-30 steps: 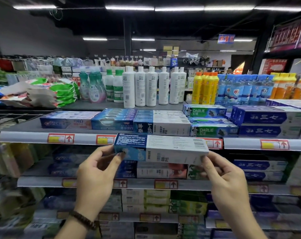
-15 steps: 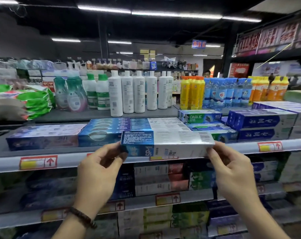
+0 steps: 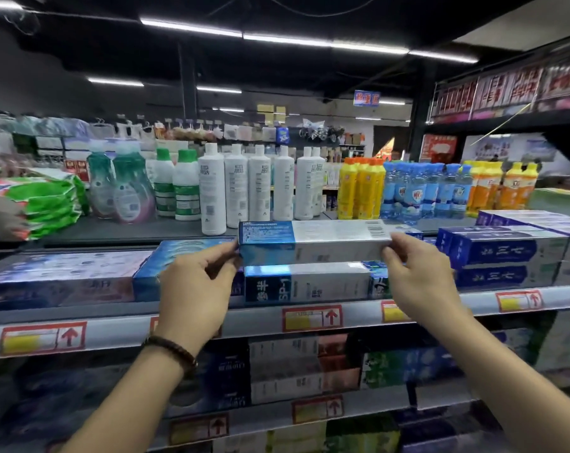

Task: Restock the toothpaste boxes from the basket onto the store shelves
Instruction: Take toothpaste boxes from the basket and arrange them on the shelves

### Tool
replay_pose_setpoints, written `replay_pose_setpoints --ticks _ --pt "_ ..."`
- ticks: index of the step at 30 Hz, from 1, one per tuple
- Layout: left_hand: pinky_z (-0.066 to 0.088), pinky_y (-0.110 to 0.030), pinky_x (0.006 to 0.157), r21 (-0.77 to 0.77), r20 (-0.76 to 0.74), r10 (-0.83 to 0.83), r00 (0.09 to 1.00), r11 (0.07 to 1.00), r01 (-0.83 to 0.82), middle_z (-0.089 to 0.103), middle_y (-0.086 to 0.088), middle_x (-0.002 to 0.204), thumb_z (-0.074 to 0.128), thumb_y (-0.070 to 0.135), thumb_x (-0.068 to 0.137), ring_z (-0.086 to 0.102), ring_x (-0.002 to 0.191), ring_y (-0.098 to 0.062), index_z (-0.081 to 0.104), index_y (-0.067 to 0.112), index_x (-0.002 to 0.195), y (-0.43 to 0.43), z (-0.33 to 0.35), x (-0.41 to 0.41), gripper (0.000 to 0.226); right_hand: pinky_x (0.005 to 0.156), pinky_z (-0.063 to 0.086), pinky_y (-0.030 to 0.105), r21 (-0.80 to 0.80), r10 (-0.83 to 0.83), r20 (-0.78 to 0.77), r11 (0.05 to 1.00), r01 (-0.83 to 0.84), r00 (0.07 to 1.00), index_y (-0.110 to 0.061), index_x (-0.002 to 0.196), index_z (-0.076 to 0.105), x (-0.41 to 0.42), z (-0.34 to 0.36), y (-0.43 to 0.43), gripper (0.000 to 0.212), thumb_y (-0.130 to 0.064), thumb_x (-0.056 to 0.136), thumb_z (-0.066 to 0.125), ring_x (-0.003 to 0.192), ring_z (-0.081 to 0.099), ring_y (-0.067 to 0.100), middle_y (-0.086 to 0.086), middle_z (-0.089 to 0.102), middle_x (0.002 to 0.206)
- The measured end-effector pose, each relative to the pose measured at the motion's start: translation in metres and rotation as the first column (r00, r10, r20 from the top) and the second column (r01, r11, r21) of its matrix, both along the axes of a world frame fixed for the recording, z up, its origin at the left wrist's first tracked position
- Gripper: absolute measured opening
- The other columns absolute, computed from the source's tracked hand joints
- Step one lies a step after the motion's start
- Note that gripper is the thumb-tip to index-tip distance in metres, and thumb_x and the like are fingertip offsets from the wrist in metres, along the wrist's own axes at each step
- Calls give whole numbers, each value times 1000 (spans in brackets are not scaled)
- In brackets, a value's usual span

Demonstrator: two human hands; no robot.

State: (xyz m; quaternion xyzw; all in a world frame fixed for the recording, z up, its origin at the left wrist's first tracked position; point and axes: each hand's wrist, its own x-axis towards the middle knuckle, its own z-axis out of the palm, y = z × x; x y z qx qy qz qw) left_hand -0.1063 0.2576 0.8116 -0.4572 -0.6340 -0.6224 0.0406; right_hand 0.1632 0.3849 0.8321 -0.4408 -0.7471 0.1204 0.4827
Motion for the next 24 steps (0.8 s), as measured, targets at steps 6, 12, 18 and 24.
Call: replay_pose_setpoints --ticks 6,12,18,24 --pt "49 -24 93 -110 -8 35 999 993 -36 67 23 99 69 21 100 67 98 -7 69 20 137 23 7 6 37 63 40 28 -121 94 49 989 -87 994 -19 86 63 -11 11 37 25 -15 108 52 77 56 22 -1 66 80" --pt "46 -15 65 -222 -37 61 997 973 -68 72 5 126 53 11 106 63 78 -11 61 23 146 44 6 8 43 70 45 35 -239 141 58 963 -124 988 -18 107 76 -19 14 61 26 -15 107 50 93 65 25 3 76 98" --pt "44 -17 59 -296 -75 76 994 950 -95 66 11 110 37 -6 103 57 76 -5 66 33 138 57 1 10 60 61 30 36 -327 129 82 940 -96 988 -9 76 51 -20 7 75 28 -9 104 51 69 47 26 10 56 73" --pt "41 -27 80 -361 -102 130 986 919 -158 68 -8 133 38 -6 104 57 99 -24 62 16 141 61 0 16 49 65 33 37 -353 129 107 932 -84 986 -15 71 42 -22 3 82 32 -11 101 51 68 45 26 8 51 69"
